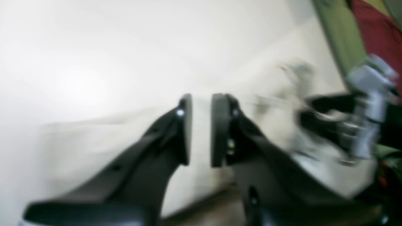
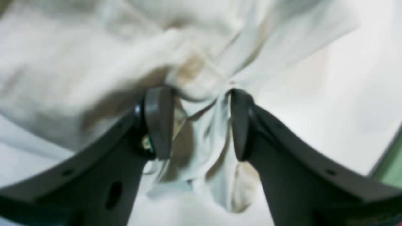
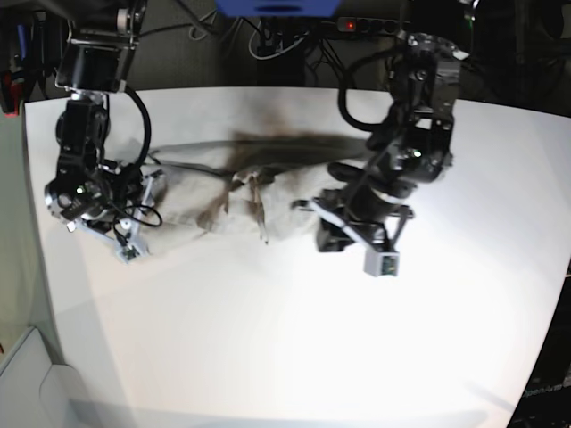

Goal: Layout the t-shirt on the table in an organized manner, then fold the t-shirt properly

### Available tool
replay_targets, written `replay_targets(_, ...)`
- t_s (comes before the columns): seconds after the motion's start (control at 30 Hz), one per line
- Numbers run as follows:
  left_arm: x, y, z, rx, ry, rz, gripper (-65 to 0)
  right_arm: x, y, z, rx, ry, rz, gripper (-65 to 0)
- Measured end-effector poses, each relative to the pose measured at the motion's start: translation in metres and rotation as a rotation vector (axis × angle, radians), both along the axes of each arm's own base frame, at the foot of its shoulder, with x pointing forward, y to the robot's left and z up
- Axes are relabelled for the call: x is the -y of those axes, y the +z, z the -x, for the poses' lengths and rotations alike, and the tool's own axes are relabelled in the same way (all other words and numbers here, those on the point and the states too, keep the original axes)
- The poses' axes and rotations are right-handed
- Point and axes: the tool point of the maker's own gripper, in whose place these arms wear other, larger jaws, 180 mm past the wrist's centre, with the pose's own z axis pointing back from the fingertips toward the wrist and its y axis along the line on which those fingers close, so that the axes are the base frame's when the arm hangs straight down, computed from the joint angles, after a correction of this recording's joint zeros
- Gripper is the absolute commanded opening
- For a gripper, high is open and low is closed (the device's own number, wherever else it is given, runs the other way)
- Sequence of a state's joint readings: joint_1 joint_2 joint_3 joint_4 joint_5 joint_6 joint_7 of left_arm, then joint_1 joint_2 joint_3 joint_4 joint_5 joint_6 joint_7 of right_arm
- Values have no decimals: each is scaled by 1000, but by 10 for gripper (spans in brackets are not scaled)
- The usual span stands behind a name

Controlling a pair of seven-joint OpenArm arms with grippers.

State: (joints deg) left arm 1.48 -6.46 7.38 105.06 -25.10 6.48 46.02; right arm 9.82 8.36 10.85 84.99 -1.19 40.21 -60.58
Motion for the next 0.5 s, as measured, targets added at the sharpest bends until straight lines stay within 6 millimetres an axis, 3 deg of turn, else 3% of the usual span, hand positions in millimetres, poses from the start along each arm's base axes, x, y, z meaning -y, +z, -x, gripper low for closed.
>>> replay_targets(0.1, -63, -34, 16, -98, 144, -62, -650, 7, 10, -2, 2, -10, 33, -348)
replay_targets(0.17, -86, -46, 29, -143, 195, -76, -650, 12, 21, -2, 7, -15, 67, -344)
replay_targets(0.33, -107, -60, 27, -169, 237, -88, -649, 13, 54, -10, 86, -16, 106, -294)
replay_targets(0.43, -112, -90, 38, -262, 247, -96, -650, 22, 56, -7, 79, -53, 109, -267)
replay_targets(0.5, -114, -97, 44, -284, 249, -103, -650, 31, 57, -5, 77, -106, 94, -247)
